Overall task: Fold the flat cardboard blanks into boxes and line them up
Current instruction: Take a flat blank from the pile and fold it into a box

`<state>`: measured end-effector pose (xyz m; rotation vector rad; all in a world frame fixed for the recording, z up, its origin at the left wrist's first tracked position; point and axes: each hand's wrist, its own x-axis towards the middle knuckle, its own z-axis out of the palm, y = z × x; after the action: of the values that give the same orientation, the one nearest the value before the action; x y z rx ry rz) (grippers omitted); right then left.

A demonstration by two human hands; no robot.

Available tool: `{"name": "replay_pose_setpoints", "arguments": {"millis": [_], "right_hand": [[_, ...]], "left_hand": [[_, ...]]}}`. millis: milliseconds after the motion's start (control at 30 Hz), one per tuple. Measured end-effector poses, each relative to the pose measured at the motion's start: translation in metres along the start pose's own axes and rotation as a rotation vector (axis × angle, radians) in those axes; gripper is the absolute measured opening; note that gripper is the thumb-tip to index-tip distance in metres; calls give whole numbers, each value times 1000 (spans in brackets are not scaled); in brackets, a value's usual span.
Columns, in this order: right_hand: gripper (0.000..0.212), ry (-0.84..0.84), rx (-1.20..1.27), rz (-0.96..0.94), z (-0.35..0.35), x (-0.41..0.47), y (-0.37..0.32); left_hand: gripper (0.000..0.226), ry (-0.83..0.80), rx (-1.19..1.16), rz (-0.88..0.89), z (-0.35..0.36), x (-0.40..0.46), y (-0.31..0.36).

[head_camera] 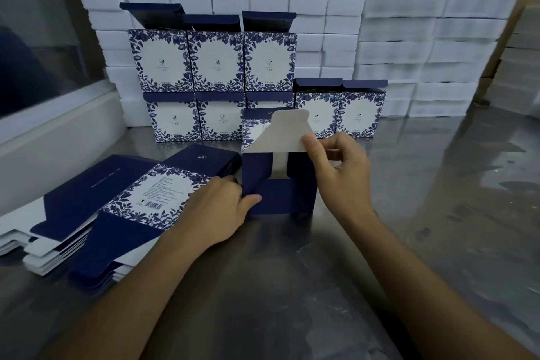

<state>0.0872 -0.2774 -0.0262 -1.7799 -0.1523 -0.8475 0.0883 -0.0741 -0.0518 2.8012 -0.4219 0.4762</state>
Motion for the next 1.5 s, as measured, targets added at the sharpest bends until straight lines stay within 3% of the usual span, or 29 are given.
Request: {"name": "replay_pose_setpoints", "arguments": {"millis": [167,267,400,467,533,667,867,1000,1367,1500], "right_hand": [[44,-59,45,-36,-2,-2,-1],[51,-86,149,36,-5,1,-4],[13,-140,135,95,-8,2,-3],[16,-139,103,80,-8,1,-3],[22,-118,29,11,-7,0,-3],[12,-98,-197,-248,-5,-6,-3],[19,-161,-342,-491,14,-14,-12],[27,-292,-410,-436,26,-18,-16],[21,-165,-333,-444,22,-11,-5],[16,-156,-253,-331,18,-9,-1]], "left_hand": [[49,-7,-44,-11,-3,0,-2],[49,17,-104,-12,-8,-2,0],[56,253,-310,-4,-19,-6,5],[49,392,-427,37,-23,-6,7],[43,459,-435,74,-24,-5,11],[28,528,-361,96,-20,-5,18],[22,640,-224,153,-20,-6,22],[20,651,-237,159,-19,-6,27],[17,673,-311,129,-16,-3,26],[16,674,-331,116,-14,-2,27]]}}
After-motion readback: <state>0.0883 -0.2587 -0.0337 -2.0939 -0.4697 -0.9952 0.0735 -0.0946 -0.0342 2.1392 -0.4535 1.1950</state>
